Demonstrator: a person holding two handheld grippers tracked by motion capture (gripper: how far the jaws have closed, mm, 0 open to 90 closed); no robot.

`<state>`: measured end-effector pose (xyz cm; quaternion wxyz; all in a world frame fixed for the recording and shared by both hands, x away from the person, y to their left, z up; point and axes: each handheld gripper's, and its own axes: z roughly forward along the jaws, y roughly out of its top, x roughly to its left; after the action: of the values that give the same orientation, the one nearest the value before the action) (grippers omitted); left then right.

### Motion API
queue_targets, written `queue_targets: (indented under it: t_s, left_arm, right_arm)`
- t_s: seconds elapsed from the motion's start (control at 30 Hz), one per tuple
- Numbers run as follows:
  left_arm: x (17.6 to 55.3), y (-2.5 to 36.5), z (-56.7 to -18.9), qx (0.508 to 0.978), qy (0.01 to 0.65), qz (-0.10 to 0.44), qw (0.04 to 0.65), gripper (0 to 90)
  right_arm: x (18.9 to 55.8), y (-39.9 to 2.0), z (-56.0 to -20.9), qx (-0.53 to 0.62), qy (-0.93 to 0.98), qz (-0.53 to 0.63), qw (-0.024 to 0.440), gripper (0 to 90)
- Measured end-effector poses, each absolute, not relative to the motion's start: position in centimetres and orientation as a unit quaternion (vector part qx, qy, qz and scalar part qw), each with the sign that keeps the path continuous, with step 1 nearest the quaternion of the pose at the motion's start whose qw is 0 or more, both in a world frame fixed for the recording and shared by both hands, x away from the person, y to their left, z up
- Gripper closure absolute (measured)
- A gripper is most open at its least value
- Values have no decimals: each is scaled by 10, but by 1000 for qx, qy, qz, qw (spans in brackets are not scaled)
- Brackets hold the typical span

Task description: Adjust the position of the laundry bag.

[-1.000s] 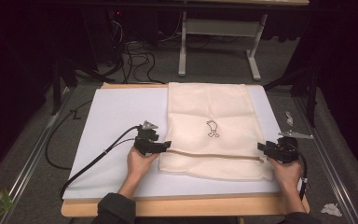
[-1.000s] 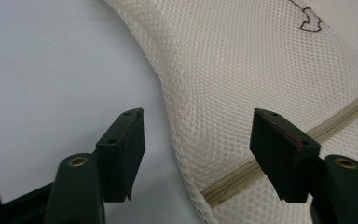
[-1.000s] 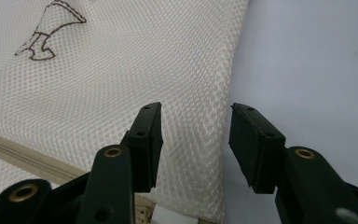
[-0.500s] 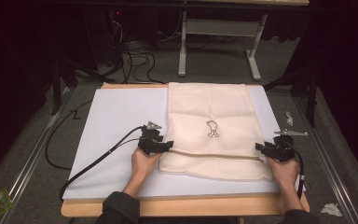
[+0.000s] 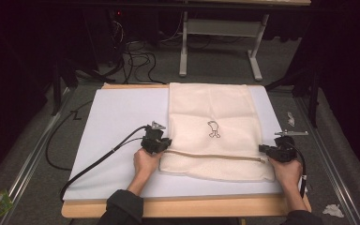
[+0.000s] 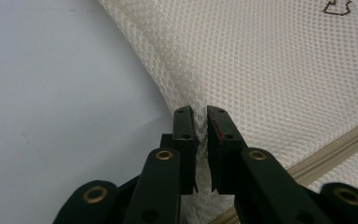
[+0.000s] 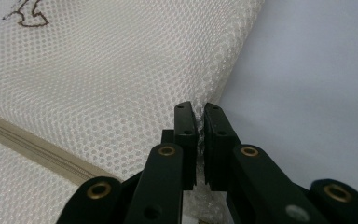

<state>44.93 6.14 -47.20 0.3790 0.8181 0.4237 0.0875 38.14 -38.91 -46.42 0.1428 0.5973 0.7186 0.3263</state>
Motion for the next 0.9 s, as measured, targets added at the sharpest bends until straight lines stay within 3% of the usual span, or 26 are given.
queue_targets:
  t_s: [0.9]
  left_arm:
    - [440,87,-448,810,402,108,413,863]
  right_arm:
    - [376,-375,-453,565,730,355,149,879]
